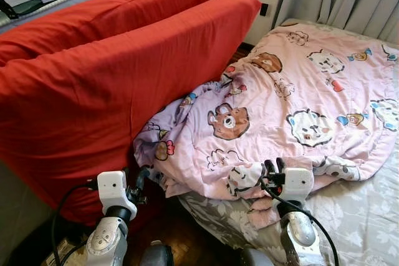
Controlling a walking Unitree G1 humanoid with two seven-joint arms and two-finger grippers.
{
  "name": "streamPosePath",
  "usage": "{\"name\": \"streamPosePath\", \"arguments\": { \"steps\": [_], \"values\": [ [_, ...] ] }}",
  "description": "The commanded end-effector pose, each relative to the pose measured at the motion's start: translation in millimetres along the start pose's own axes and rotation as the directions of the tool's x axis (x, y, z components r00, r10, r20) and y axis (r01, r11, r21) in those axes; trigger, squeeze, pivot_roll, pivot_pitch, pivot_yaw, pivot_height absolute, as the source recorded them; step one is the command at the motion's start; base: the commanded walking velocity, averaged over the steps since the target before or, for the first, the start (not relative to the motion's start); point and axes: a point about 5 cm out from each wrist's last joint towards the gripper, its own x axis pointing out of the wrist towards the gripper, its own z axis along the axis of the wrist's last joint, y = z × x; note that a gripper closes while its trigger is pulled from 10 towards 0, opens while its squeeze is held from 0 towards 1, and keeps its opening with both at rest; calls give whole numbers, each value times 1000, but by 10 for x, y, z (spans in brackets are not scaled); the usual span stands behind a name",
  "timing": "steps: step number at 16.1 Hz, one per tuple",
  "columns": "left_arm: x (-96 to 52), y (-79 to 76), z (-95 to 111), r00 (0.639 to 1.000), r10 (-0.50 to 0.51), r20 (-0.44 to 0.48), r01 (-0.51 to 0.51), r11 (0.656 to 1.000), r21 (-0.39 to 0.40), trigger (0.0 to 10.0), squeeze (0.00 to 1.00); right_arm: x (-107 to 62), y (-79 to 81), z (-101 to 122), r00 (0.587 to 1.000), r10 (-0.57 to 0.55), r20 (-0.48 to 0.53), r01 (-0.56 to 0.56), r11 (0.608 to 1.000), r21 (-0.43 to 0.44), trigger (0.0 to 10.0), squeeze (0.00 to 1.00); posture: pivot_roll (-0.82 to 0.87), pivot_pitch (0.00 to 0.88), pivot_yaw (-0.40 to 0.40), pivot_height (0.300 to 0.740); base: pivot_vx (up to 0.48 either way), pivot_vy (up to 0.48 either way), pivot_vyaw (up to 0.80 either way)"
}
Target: Clean up the room
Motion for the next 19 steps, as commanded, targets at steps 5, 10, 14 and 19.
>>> {"name": "streamPosePath", "arguments": {
  "steps": [5, 10, 14, 19],
  "values": [
    [-17, 2, 1, 1000, -4, -3, 4, 1000, 1, 10000, 0, -61, 38, -130, 995, 15, -95, -18, 999, -29, 10000, 0, 25, 115, -2, 635, 0, 0, 0],
    [-21, 11, 7, 1000, 0, -2, 0, 1000, 5, 10000, 0, -65, 9, -202, 988, -8, -152, 5, 1000, -20, 10000, 0, 35, 116, -1, 635, 0, 0, 0],
    [-11, 9, 7, 1000, -4, -4, 4, 1000, 5, 10000, 0, -68, -14, -244, 980, -21, -199, 16, 999, -30, 10000, 0, 27, 118, 5, 635, 0, 0, 0],
    [15, -26, 26, 1000, -20, 1, 20, 1000, -6, 10000, 0, -85, -33, -473, 899, -31, -437, -1, 997, -74, 10000, 0, 37, 116, 12, 635, 0, 0, 0]
  ]
}}
